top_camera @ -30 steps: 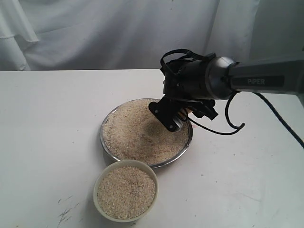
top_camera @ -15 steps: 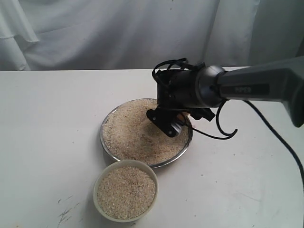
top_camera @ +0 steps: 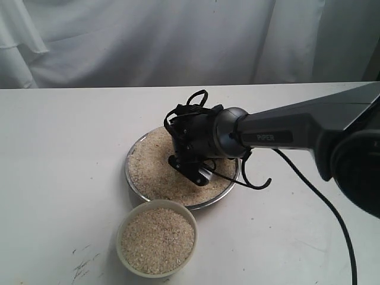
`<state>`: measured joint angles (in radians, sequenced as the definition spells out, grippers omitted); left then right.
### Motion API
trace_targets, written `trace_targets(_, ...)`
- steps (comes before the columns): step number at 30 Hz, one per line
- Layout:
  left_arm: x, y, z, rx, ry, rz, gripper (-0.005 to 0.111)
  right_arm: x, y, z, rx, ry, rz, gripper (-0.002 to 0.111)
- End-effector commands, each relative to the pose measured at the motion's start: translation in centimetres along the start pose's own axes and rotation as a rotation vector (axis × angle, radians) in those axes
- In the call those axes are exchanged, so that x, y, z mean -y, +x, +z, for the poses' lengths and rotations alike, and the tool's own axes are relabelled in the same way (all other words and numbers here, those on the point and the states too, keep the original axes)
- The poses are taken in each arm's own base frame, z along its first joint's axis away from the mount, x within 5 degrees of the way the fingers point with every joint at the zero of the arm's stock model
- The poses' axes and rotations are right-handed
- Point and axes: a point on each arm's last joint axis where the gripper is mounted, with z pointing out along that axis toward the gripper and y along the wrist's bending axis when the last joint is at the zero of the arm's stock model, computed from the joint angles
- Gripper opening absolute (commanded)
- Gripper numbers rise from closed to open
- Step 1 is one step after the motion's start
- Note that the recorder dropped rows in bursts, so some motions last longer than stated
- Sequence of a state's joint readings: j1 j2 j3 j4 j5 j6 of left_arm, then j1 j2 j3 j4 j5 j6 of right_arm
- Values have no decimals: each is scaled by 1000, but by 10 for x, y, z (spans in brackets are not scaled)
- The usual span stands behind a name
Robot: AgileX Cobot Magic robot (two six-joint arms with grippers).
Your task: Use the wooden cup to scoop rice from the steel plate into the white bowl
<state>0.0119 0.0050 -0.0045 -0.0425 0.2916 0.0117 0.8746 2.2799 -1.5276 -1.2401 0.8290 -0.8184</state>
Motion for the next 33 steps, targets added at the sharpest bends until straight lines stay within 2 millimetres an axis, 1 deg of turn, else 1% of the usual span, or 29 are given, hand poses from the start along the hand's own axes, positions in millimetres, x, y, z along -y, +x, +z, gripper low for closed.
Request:
trace_targets(1, 0, 1, 0, 7, 2, -4, 0, 2, -10, -3, 58, 5, 44, 0)
trace_targets(14, 0, 1, 0, 7, 2, -4, 0, 2, -19, -4, 164, -6, 121, 0)
trace_targets(26, 0, 1, 0, 7, 2, -4, 0, 1, -30, -6, 285, -49, 265, 0)
trace_targets(28, 0, 1, 0, 7, 2, -4, 0, 1, -30, -6, 299, -48, 282, 0)
trace_targets(33, 0, 1, 0, 7, 2, -4, 0, -4, -23, 5, 365, -85, 417, 0)
